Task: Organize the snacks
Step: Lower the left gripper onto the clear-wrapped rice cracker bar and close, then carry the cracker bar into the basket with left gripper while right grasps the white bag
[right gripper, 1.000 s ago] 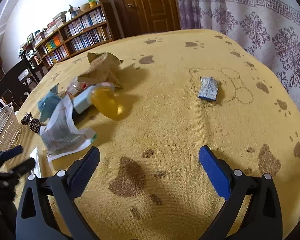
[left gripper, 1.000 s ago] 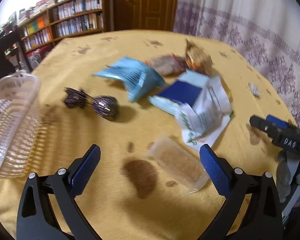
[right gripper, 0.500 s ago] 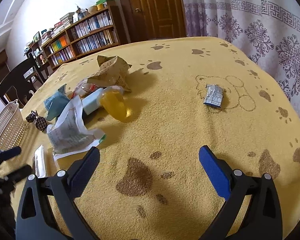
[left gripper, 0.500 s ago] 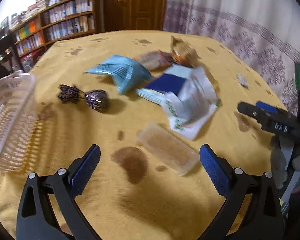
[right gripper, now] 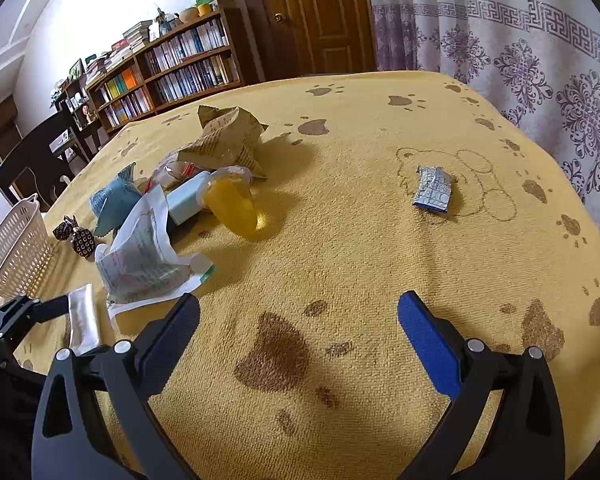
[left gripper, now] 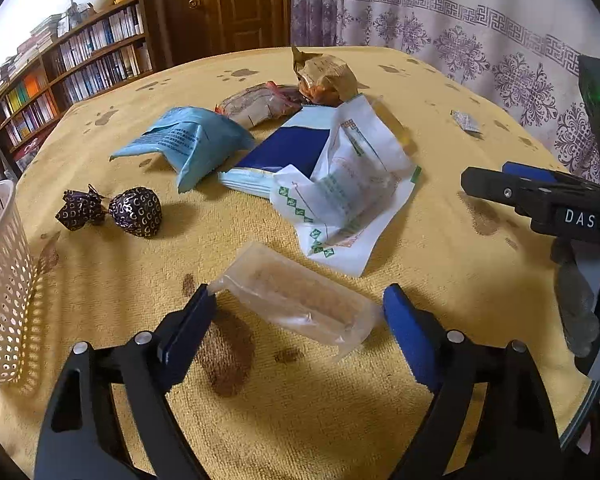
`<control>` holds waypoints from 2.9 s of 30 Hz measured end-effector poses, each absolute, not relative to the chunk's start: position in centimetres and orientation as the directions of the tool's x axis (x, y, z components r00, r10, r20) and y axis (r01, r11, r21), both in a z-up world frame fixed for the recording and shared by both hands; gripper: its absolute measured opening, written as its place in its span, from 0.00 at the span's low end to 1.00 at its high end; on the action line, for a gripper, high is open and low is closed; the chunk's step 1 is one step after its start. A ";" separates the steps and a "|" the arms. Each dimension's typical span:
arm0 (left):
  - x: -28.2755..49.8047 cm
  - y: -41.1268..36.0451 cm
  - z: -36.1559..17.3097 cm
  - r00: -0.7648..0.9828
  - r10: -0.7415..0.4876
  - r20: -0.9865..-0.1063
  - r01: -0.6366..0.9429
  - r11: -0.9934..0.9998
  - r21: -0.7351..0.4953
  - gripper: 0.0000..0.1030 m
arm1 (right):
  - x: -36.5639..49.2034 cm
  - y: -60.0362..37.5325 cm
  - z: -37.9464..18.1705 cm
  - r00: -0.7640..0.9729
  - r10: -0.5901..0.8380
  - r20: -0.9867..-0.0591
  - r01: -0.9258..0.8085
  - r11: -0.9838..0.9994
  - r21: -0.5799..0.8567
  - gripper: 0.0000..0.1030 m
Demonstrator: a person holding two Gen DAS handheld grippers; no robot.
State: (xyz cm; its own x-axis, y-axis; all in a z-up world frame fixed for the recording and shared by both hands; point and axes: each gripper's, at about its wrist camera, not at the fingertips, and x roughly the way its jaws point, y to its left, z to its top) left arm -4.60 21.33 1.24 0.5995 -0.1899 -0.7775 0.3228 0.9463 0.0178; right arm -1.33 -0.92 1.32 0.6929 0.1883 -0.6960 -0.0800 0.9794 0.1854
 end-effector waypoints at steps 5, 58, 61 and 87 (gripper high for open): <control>-5.3 21.5 1.8 0.623 -0.211 -0.753 0.329 0.944 0.009 0.76 | -1.3 -0.9 1.3 0.694 0.187 -0.695 -0.080 0.980 0.184 0.95; -9.8 30.9 10.1 0.766 -0.291 -0.573 0.388 0.920 0.052 0.78 | -0.2 7.7 1.1 0.454 0.567 -0.687 -0.157 0.810 0.565 0.95; -9.9 32.5 11.1 0.791 -0.276 -0.546 0.356 0.933 0.046 0.79 | 1.1 9.0 1.2 0.468 0.555 -0.688 -0.142 0.815 0.562 0.95; -7.4 43.6 10.7 0.833 -0.003 -0.554 -0.009 1.000 -0.019 0.82 | 2.3 12.8 2.0 0.636 0.250 -0.731 -0.103 0.965 0.240 0.52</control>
